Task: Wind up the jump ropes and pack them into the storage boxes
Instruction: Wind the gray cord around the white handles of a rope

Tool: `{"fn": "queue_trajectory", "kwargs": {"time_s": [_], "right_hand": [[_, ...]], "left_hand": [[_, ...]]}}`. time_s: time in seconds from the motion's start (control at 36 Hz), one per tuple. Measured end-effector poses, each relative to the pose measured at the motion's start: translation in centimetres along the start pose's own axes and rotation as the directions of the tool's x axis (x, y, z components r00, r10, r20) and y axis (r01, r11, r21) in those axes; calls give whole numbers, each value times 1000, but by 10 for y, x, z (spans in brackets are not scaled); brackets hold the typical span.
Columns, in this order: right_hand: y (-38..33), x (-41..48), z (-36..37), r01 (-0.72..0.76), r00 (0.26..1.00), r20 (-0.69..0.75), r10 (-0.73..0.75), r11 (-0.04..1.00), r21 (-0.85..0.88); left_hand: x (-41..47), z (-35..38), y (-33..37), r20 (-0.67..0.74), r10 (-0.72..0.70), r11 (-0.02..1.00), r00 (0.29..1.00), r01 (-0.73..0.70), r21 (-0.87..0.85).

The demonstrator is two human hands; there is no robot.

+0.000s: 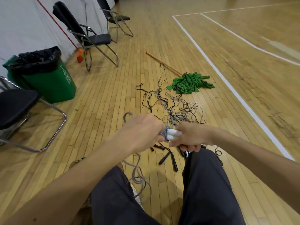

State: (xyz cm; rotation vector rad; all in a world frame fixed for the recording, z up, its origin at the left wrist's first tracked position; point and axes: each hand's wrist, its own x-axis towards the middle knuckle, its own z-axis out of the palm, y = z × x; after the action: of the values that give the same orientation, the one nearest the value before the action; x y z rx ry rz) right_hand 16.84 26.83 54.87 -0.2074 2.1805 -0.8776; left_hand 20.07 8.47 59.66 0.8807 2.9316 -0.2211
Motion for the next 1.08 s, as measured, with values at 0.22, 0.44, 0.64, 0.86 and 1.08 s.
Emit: {"fn": "queue_trajectory", "kwargs": {"time_s": [0.22,0.44,0.64,0.86,1.08], "right_hand": [[-13,-10,4,-9,988,150,28,992,-126],[-25,-33,11,50,957,290,-2,986,-159],[-25,-49,16,183,952,272,-138,972,-149],[-23,-60,13,303,894,340,-290,953,14],[-38,-73,2,461,809,293,-510,859,221]], "left_hand": [[7,-14,-14,-71,229,957,971,-212,198],[12,-11,-28,-190,249,968,950,-251,14],[11,0,-38,-218,142,891,966,-220,-397],[14,18,-47,-302,100,854,948,-238,-464],[39,78,-56,-225,-144,625,964,-88,-776]]}}
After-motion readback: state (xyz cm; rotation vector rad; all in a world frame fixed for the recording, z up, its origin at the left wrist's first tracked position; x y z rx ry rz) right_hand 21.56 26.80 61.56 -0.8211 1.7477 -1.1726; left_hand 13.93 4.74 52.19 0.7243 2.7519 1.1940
